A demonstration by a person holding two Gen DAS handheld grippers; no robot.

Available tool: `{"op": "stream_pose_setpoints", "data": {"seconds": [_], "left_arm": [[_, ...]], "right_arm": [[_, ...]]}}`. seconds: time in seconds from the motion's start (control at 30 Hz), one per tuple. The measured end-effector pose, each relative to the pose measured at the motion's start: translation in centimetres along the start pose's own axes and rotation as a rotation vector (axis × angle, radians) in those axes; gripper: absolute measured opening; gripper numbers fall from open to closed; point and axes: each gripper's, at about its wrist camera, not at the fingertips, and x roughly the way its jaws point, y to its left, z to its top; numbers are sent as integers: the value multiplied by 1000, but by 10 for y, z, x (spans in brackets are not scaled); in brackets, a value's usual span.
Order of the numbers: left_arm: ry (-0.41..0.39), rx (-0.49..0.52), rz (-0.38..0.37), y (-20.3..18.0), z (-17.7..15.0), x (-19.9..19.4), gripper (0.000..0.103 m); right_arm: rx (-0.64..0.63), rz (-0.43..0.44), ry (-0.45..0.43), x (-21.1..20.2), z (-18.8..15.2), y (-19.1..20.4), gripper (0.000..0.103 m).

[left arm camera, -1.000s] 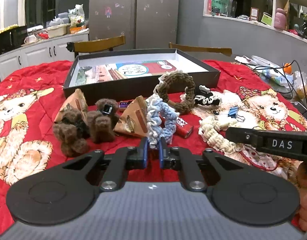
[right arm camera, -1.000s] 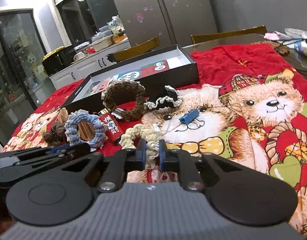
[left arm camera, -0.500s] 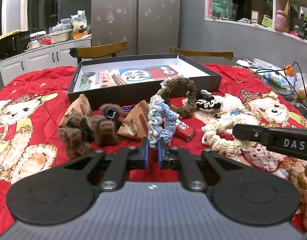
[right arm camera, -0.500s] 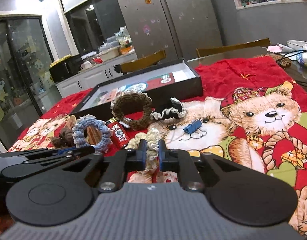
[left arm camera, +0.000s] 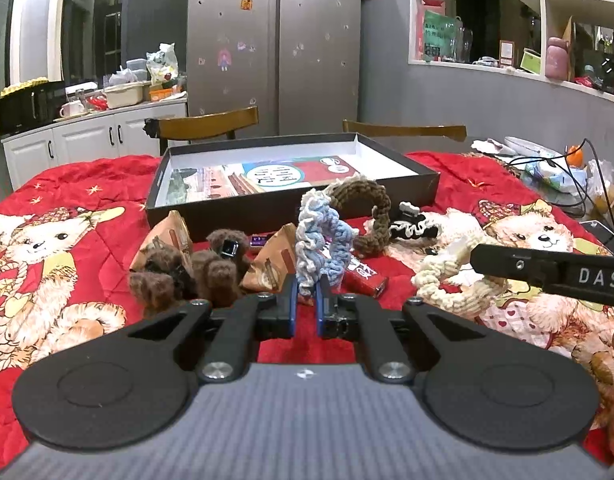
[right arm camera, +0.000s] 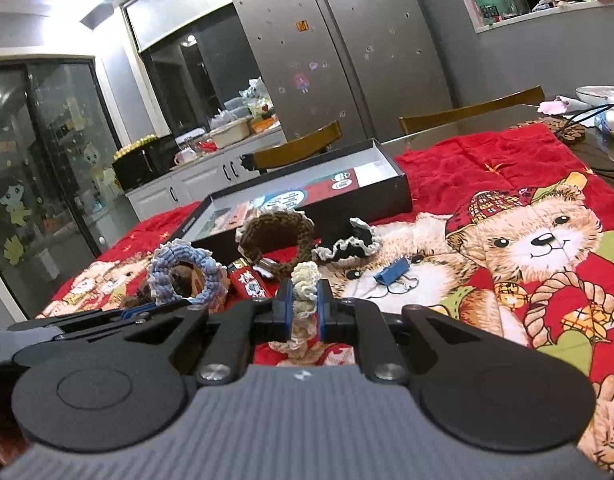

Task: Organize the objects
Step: 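Lift the blue scrunchie with the left gripper while the right gripper grasps the cream scrunchie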

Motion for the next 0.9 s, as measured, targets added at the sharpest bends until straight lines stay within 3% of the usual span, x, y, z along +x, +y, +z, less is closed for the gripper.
{"op": "stream_pose_setpoints", "data": {"seconds": [0.4, 0.9], "left_arm": [[-29, -26, 31, 11, 4, -14, 11], [-175, -104, 62, 39, 43, -52, 11]], "right_arm": [[77, -29, 21, -1, 12, -7, 14], [5, 122, -31, -2, 69, 48, 14]]}}
